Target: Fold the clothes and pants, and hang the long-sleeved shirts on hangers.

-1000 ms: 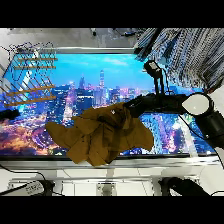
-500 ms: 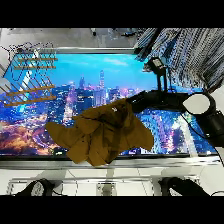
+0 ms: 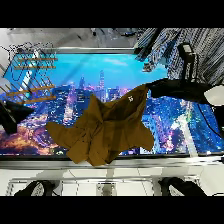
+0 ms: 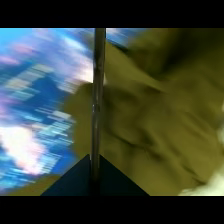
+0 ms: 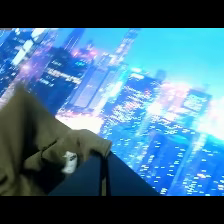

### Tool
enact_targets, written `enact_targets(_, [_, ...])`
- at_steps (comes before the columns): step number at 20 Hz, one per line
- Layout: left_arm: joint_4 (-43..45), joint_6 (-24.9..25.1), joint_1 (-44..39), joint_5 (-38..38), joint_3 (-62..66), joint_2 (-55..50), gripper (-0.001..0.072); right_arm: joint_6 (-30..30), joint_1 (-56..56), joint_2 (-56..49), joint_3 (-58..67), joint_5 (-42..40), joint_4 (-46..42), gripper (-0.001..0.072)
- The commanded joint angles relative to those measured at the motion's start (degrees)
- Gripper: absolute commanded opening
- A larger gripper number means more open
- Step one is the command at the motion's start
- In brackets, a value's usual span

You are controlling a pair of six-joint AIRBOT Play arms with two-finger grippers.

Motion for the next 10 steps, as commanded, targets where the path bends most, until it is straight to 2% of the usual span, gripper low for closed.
enact_targets(1, [1.68,-3.10,-4.74,-12.57,0.17,-2.54,0.0022,-0.24,-1.09,-0.04,0.48,-0.83,-0.48,0.0027])
enact_targets(5, [20.02,-4.46,-15.08,-13.18,0.17,-3.98,0.0022,-0.26,-1.03,-0.04,0.39,0.31,0.50,0.0027])
enact_targets(10, [20.72,-3.98,-23.96,-11.15,0.17,-9.27,0.0022,-6.38,-1.03,-0.04,0.42,4.48,5.86,0.0027])
